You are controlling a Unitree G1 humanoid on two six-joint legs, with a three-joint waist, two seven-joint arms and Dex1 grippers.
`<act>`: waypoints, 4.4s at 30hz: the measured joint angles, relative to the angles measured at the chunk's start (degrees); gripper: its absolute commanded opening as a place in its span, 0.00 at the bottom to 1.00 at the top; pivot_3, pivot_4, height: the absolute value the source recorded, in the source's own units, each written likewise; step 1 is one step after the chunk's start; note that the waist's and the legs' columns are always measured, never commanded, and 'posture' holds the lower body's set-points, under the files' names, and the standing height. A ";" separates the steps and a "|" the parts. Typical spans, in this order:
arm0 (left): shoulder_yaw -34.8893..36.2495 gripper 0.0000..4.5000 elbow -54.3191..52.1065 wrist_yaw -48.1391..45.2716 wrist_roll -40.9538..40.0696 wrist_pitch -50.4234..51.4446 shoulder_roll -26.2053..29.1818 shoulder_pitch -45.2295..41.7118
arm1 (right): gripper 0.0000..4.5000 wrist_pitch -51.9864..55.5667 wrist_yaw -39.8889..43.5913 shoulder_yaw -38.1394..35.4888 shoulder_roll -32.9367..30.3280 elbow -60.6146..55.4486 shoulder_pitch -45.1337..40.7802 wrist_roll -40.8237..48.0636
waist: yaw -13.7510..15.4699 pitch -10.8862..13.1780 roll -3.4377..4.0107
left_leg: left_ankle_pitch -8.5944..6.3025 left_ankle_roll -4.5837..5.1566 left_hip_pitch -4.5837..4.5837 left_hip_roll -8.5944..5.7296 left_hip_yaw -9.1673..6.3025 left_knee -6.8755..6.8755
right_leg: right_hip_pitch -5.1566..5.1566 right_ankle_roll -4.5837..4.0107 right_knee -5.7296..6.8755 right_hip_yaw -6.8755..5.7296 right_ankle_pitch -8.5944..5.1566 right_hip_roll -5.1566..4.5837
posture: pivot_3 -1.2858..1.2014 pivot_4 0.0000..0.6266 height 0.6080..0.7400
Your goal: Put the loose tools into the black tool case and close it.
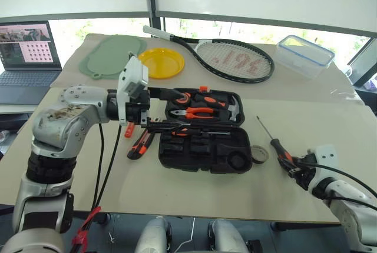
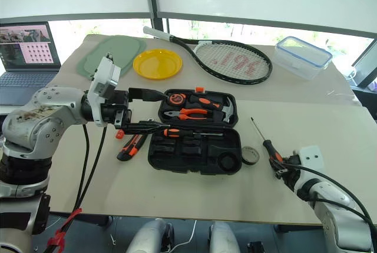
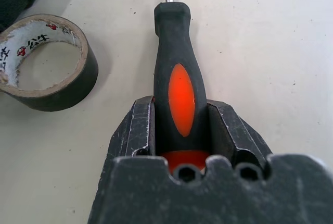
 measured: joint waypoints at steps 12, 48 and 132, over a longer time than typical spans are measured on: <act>-0.43 1.00 -0.83 0.00 -0.26 -0.62 1.30 4.06 | 0.23 2.06 8.36 -9.08 -12.03 -3.19 -6.38 7.27 | -1.14 0.10 0.17 | 0.00 0.00 0.02 0.05 0.01 -0.08 | -0.06 -0.06 0.02 0.04 -0.02 0.06 | 0.52 0.24 0.99; 11.37 1.00 -15.09 5.10 -9.35 7.46 16.33 17.22 | 0.23 -30.67 49.62 35.40 -10.73 36.80 -48.76 -13.96 | -0.72 0.46 0.26 | 0.03 -0.15 -0.68 0.01 0.12 0.03 | -0.89 -0.07 0.21 0.00 -0.05 0.03 | 0.52 0.24 0.99; -8.68 1.00 27.59 28.55 12.91 35.34 8.88 -11.94 | 0.99 6.17 30.94 16.21 -11.86 -13.65 -32.59 18.45 | -0.66 0.61 0.04 | 0.15 -0.39 -0.57 -0.02 -0.01 -0.03 | -1.02 -0.39 0.75 -0.11 -0.16 0.11 | 0.52 0.24 0.99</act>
